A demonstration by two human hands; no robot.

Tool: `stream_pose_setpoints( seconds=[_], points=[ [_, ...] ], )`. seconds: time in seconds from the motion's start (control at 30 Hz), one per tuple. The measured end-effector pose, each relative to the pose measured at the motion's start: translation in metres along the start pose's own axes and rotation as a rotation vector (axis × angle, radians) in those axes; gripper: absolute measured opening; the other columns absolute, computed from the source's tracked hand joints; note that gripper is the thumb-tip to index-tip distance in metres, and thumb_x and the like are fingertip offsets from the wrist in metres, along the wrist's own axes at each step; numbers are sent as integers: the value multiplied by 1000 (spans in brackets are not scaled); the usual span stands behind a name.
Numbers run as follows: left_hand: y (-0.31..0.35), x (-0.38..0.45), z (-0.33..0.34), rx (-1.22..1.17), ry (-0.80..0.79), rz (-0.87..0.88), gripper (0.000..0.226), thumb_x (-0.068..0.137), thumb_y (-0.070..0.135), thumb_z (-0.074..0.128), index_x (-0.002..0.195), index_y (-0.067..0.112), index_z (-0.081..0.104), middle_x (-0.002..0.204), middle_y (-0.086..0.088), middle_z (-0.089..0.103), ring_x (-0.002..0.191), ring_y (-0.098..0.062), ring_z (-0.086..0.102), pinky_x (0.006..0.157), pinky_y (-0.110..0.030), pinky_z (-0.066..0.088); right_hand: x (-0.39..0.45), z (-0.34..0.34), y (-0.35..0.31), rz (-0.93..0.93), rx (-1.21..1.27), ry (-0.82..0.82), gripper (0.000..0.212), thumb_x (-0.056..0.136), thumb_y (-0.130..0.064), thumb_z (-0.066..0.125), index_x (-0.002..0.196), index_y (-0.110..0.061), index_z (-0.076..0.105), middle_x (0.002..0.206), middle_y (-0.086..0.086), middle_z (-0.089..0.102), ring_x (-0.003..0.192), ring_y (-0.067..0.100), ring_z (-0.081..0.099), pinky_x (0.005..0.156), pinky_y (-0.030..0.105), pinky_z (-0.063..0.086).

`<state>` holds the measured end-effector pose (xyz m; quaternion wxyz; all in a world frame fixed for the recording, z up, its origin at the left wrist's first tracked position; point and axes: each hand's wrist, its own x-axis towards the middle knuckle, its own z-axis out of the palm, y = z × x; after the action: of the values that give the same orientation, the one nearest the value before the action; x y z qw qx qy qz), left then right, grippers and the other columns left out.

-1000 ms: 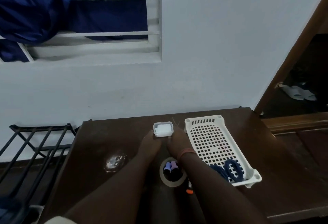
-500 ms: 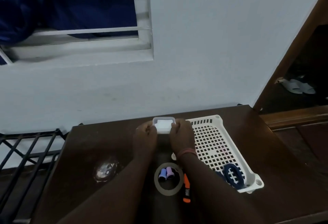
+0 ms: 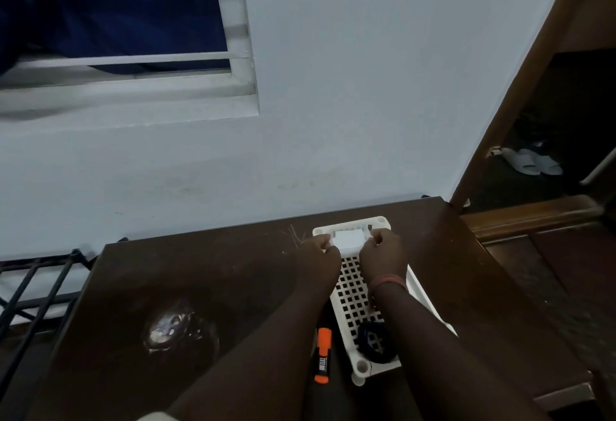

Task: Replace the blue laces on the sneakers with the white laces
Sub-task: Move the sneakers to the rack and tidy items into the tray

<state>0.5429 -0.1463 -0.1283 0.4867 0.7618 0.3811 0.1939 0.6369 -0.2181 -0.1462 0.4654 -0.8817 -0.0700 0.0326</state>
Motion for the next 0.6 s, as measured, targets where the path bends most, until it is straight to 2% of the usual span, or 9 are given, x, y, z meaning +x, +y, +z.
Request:
stream_pose_setpoints(
  seconds=[0.07,0.13,0.17,0.2,0.27,0.33,0.43,0.5,0.6],
  points=[
    [-1,2,1,46,-34,-8,35,92,9,51,72,38,49,80,19,51,83,-6,54,61,-5,34,0,-2,0,17,25,-25,17,91,-6,50,90,-8,67,91,3,66,84,21,61,73,28,45],
    [-3,5,2,73,-55,-5,28,91,8,52,103,26,69,104,8,65,100,-13,59,67,-5,35,0,-1,1,22,53,-46,19,91,-6,51,97,-10,69,96,1,68,93,21,64,79,27,46],
    [-3,6,1,84,-54,-8,34,90,7,52,118,16,68,115,0,66,101,-13,60,68,-6,36,0,-1,1,21,59,-52,22,91,-6,52,103,-12,69,103,1,69,101,21,64,85,28,47],
    [-4,7,1,96,-63,-14,35,89,5,51,120,12,67,114,-3,67,92,-9,60,65,-7,36,0,0,2,23,62,-57,25,92,-6,52,109,-13,69,111,1,69,107,21,63,89,28,46],
    [-8,9,3,99,-93,-12,23,88,3,51,100,15,65,93,0,65,69,0,52,51,-6,33,0,1,3,27,61,-61,29,92,-5,52,114,-13,68,118,3,69,112,21,62,88,25,43],
    [-9,10,3,89,-99,-30,25,88,-1,50,90,23,56,78,9,55,63,3,45,47,-4,36,-1,1,5,30,55,-67,32,91,-3,51,117,-13,67,121,4,68,114,21,61,86,22,41],
    [-13,11,-1,93,-111,-34,31,88,-1,50,106,17,67,100,4,64,85,-4,57,64,-4,38,-5,-1,3,36,27,-69,35,91,-4,50,122,-13,65,124,4,66,116,21,59,88,23,40],
    [-15,10,-10,99,-74,-54,40,87,1,52,124,9,65,118,-3,66,109,-15,61,83,-18,43,-8,-3,3,36,7,-74,34,92,-6,51,122,-13,65,123,5,66,115,22,60,88,23,40],
    [-33,10,-31,135,-4,-39,32,88,2,54,115,10,70,112,-2,69,106,-15,61,81,-22,42,-13,-2,0,-34,-34,-88,29,90,-8,54,115,-14,66,122,6,65,108,22,63,90,26,46]
  ],
)
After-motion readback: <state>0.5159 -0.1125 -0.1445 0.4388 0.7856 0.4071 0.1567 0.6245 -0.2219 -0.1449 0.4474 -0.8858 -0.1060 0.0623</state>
